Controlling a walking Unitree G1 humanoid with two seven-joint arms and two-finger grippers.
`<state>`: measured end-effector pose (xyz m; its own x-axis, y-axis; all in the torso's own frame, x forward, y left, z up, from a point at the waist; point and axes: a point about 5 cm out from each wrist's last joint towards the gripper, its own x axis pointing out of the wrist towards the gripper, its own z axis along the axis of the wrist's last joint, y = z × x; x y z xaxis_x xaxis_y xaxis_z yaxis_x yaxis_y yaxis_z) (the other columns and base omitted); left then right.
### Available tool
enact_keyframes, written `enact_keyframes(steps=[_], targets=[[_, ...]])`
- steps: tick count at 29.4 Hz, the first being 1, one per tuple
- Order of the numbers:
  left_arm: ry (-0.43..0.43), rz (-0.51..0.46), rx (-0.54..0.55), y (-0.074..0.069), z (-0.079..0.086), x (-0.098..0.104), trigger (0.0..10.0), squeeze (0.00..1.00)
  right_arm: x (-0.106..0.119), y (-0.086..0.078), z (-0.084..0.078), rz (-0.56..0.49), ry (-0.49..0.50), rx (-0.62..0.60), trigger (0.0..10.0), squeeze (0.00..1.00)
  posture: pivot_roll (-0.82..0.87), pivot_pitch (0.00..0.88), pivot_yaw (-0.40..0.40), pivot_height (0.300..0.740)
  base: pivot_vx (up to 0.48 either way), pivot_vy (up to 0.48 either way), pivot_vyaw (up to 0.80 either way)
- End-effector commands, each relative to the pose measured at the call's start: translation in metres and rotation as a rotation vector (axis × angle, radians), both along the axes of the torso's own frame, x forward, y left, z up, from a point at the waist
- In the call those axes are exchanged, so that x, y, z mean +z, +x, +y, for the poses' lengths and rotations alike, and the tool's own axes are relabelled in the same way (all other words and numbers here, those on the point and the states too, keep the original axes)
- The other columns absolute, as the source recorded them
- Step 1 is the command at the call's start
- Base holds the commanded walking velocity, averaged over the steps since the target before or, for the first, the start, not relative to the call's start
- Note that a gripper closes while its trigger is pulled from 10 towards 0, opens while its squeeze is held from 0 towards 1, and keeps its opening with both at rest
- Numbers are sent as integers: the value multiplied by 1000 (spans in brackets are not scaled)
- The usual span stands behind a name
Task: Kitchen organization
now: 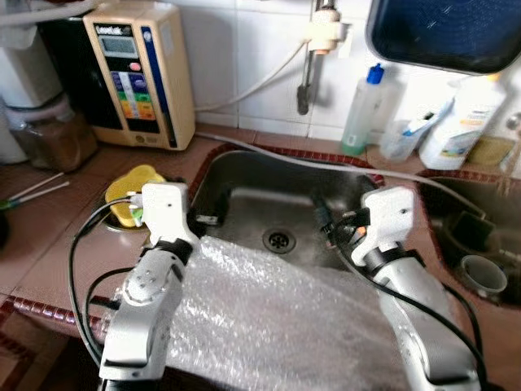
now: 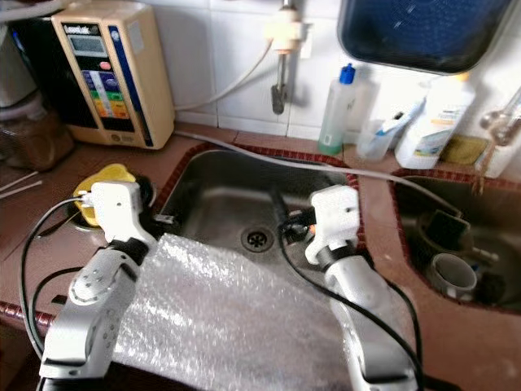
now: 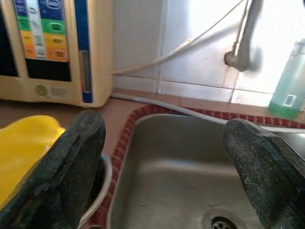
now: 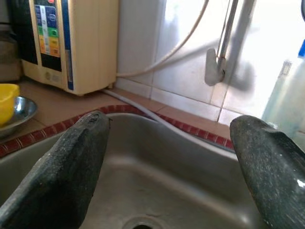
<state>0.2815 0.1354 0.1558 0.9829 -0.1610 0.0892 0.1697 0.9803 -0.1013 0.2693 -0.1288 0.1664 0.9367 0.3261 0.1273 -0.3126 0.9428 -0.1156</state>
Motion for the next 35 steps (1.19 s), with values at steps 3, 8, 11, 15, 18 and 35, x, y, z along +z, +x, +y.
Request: enact_keyframes(steps=[3,8,11,15,18,35], targets=[[34,4,44,1,3,0,10000,0,3,0,1,-10,11,4,10000,0,54,0,0,740,0,0,0],[101,25,163,3,16,-2,10000,0,6,-1,2,-26,13,14,10000,0,55,0,1,740,0,0,115],[126,13,155,2,16,-1,10000,0,8,0,1,-49,-10,3,10000,0,57,0,-2,740,0,0,800],[159,-7,136,-3,18,-1,10000,0,7,1,0,-40,-4,0,10000,0,62,0,-2,740,0,0,800],[173,-8,129,-4,18,-2,10000,0,7,1,1,-39,0,0,10000,0,64,0,-1,740,0,0,419],[128,49,-107,-1,-8,-13,10000,0,5,-8,1,32,-61,112,10000,0,46,0,-7,740,0,0,0]])
